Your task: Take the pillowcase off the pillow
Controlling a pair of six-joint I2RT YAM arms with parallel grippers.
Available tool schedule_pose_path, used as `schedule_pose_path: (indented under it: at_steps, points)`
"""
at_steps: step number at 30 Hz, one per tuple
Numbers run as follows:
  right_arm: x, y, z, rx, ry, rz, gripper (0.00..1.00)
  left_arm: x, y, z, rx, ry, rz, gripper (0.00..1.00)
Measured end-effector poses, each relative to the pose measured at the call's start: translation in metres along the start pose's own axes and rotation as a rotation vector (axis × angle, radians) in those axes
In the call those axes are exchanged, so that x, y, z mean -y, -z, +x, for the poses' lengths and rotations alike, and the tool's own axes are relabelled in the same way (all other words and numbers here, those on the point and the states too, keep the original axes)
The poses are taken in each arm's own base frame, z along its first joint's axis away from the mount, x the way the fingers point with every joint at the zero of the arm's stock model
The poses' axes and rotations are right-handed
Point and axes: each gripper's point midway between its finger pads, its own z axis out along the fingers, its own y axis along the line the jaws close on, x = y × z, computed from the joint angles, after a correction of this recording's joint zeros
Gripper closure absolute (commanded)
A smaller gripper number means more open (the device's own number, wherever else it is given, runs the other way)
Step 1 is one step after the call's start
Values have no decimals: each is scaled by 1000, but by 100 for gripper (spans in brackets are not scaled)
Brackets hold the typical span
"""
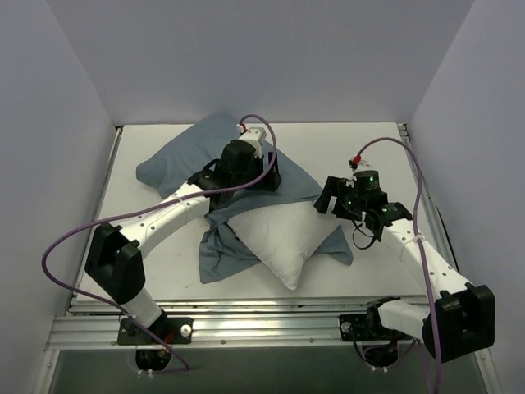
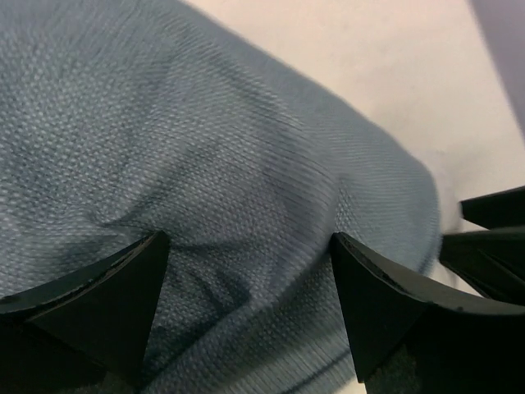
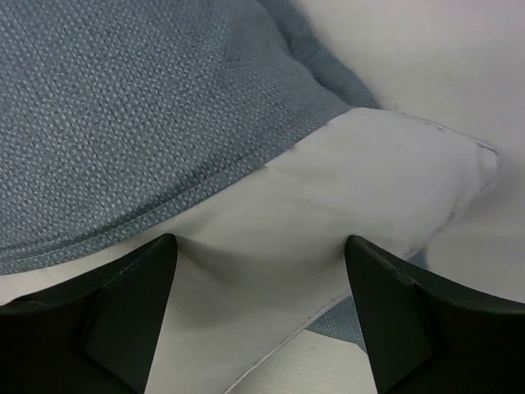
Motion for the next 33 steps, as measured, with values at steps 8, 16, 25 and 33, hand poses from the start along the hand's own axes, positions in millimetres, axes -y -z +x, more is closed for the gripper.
schedule_pose_path:
  at_steps: [8, 16, 25, 33]
  points:
    - [-67, -7, 46, -98, 93, -242, 24, -62, 11, 32, -49, 52, -168, 11]
    - [-109, 27, 62, -65, 158, -366, 14, -102, 52, 41, -4, 70, -256, 11]
    - [-97, 11, 58, -26, 198, -301, 2, -102, 51, 42, -5, 71, -251, 11]
    - [-100, -31, 98, -143, 242, -373, 24, -100, 48, 43, -13, 73, -242, 11]
